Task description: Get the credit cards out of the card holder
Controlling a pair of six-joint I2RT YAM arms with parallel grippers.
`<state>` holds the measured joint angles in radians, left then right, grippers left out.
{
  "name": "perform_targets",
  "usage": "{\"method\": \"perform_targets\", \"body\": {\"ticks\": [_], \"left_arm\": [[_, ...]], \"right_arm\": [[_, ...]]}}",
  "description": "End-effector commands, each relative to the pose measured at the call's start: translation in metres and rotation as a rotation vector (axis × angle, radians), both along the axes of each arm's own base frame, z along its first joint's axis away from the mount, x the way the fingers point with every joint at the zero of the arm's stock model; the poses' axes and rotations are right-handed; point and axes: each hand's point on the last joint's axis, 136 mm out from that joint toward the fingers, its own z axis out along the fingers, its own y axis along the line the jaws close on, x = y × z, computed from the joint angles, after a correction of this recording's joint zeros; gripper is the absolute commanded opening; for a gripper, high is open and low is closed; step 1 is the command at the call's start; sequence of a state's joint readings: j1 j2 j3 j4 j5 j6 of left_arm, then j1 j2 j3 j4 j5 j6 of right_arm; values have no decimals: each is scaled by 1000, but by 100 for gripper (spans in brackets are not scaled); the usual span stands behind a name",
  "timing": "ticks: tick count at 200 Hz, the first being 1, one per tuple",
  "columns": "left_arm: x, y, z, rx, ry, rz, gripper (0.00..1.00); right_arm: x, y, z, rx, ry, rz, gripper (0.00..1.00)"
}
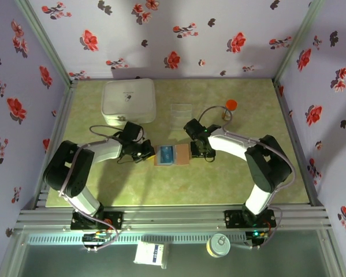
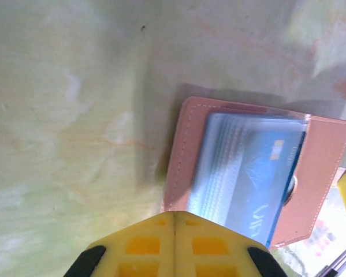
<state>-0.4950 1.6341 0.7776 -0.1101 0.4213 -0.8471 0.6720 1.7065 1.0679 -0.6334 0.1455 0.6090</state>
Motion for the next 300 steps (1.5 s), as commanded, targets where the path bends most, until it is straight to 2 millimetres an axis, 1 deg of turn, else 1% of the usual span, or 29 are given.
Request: {"method": "perform_targets", "body": {"ticks": [1,21,42,71,88,111,129,141,152,168,182,196,206,222,233,250,259,275,290,300], "left_arm": [[7,-2,22,-3,-30,4,0],[9,-5,33,-14,-43,-7,0],[10,-11,40,-29,-55,-23,0],[9,-24,36,-39,-41,-60,0],[6,-32,33,-42,-33,-82,1],[3,-39,30,-39,-29,-109,2],[1,-43,26,-43,-15,-120,1],[1,-45,24,-49,-11,-126,1],[0,-44,20,-43,-4,-131,1],[-2,-42,12,-23,9,-139,1],[-4,-39,5,-4,24,-146,1],[-7,-37,-2,14,38,-149,1],[-8,-35,-5,27,43,-150,1],[-8,-33,-7,39,45,-148,1],[-7,-32,-8,43,46,-146,1],[-8,-32,-11,48,54,-146,1],[-9,-32,-13,49,57,-147,1],[-10,-30,-15,54,62,-143,1],[-11,-29,-15,56,63,-138,1],[-12,-29,-15,56,64,-136,1]], "right_arm": [[2,5,28,46,-25,-9,47],[4,11,42,69,-39,-1,48],[6,21,56,117,-53,6,49],[9,40,71,191,-73,17,49],[10,59,75,271,-67,30,49],[6,89,72,395,-26,54,47],[3,113,65,490,18,63,42],[2,125,59,543,43,62,39],[2,133,54,572,55,56,38],[1,138,44,592,80,40,36],[0,141,42,606,84,39,36],[0,141,44,597,77,41,35],[2,136,45,565,64,41,36],[2,133,53,541,48,63,36],[0,138,59,565,57,84,36],[-6,155,61,618,94,122,36],[-9,161,58,613,107,132,36],[-14,164,49,580,124,125,36],[-17,163,38,548,136,111,36],[-18,157,31,502,133,99,38]]}}
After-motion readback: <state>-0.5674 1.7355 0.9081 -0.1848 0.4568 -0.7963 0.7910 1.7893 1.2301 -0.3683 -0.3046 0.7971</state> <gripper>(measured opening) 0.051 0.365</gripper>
